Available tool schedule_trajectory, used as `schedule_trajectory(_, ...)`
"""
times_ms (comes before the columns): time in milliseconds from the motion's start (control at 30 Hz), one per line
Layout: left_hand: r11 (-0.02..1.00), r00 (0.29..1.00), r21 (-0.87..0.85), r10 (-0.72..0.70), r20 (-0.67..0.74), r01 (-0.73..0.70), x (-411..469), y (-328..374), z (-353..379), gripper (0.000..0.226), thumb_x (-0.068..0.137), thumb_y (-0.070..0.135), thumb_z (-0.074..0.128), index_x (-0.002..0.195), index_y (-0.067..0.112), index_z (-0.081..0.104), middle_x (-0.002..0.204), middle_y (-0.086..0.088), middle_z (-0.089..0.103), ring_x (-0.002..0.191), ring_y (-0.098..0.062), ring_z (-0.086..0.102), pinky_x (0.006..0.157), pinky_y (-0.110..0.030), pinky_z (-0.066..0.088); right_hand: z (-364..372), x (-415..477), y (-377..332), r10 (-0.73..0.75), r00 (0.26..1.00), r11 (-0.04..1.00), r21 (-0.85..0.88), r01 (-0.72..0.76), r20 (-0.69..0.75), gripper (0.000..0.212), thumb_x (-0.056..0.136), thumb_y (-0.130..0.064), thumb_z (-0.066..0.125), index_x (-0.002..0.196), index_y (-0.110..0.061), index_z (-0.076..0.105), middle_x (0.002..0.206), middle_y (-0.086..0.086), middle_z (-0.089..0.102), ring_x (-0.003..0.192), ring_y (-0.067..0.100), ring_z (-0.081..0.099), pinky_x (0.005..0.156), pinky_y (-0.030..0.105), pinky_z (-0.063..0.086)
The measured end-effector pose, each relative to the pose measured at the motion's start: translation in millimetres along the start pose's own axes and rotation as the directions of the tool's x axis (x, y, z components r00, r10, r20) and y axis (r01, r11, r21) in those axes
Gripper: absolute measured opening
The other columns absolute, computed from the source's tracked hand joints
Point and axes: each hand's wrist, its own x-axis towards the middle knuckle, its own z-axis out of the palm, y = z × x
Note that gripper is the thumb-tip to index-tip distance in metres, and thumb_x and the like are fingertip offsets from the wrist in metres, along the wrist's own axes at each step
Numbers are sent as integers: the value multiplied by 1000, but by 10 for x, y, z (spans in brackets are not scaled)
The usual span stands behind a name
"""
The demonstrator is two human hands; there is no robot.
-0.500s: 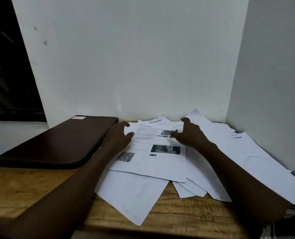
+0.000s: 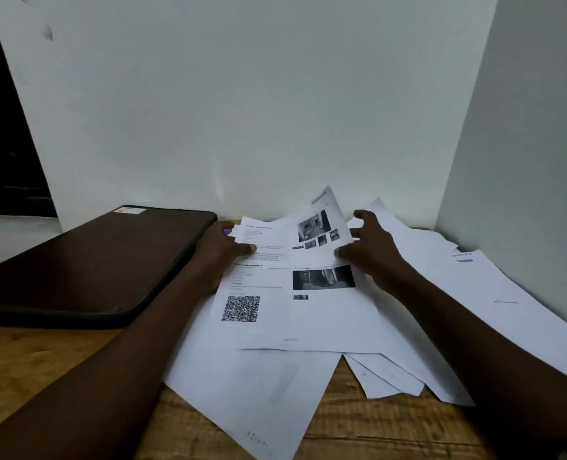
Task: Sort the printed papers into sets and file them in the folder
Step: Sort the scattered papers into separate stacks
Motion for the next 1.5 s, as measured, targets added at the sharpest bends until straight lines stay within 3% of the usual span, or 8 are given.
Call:
schedule_trajectory(67, 982, 994, -177, -48, 96, 65, -18, 42, -43, 25, 79, -15, 67, 93, 5, 63, 115, -22, 67, 98, -36, 68, 88, -48, 55, -24, 78, -36, 13, 1000, 992, 129, -13, 1, 61, 71, -1, 68, 129, -15, 52, 96, 2, 68, 96, 23, 63, 88, 35, 52)
schedule_trajectory(200, 955, 962, -285, -5, 272, 85, -74, 92, -74, 35, 86, -14, 56, 118, 0, 61, 115, -19, 69, 92, -28, 72, 75, -40, 61, 54, 226, 19, 19, 1000, 955, 295, -21, 10, 20, 71, -12, 72, 90, -20, 72, 94, 6, 75, 94, 29, 70, 84, 39, 55)
schedule_trajectory(400, 969, 994, -245, 13, -109, -39, -14, 181, -217, 31, 97, -7, 46, 127, 2, 51, 112, -14, 65, 68, -11, 67, 60, -22, 57, -55, 192, 92, 31, 1000, 909, 416, -30, 5, 18, 94, -26, 61, 96, -10, 68, 94, 11, 73, 79, 21, 68, 69, 29, 55)
schedule_trajectory(667, 924, 987, 375, 125, -104, -78, -31, 72, -447, 26, 92, 4, 60, 118, 5, 63, 112, -10, 67, 82, -17, 61, 61, -13, 45, -236, 244, 233, 52, 985, 991, 127, -31, -167, 21, 85, -21, 67, 106, -22, 66, 109, 2, 69, 101, 19, 64, 94, 37, 51)
schedule_trajectory(800, 912, 991, 406, 105, -87, -61, -69, 60, -391, 20, 93, 5, 60, 113, 4, 65, 107, -14, 68, 83, -24, 63, 66, -20, 46, -233, 214, 250, -92, 980, 986, -155, 64, -179, 33, 87, -21, 66, 119, -15, 62, 122, 4, 63, 109, 17, 57, 88, 24, 38)
schedule_trajectory(1033, 788, 989, 614, 125, -76, -52, 24, 45, -521, 24, 91, 19, 66, 114, 13, 68, 100, -8, 70, 87, -26, 65, 67, -28, 46, 49, 110, 264, 14, 996, 851, -524, 34, 89, 60, 91, -61, 48, 143, -34, 35, 152, 3, 31, 138, 29, 32, 111, 47, 24)
schedule_trajectory(1167, 666, 956, 740, 146, -253, 94, 100, 28, -732, 33, 85, 29, 69, 117, 21, 68, 104, -13, 70, 89, -34, 67, 82, -45, 54, 184, 70, 220, 27, 982, 775, -624, 97, 187, 51, 95, -63, 33, 144, -47, 29, 153, 2, 27, 140, 29, 26, 113, 57, 12)
schedule_trajectory(1500, 729, 965, 675, 76, -251, 118, 86, 67, -665, 32, 85, 36, 71, 109, 15, 69, 104, -15, 70, 93, -35, 66, 85, -46, 54, 319, -10, 153, 66, 958, 721, -677, 148, 280, 77, 70, -91, 31, 134, -47, 37, 145, -5, 37, 139, 28, 26, 106, 70, 7)
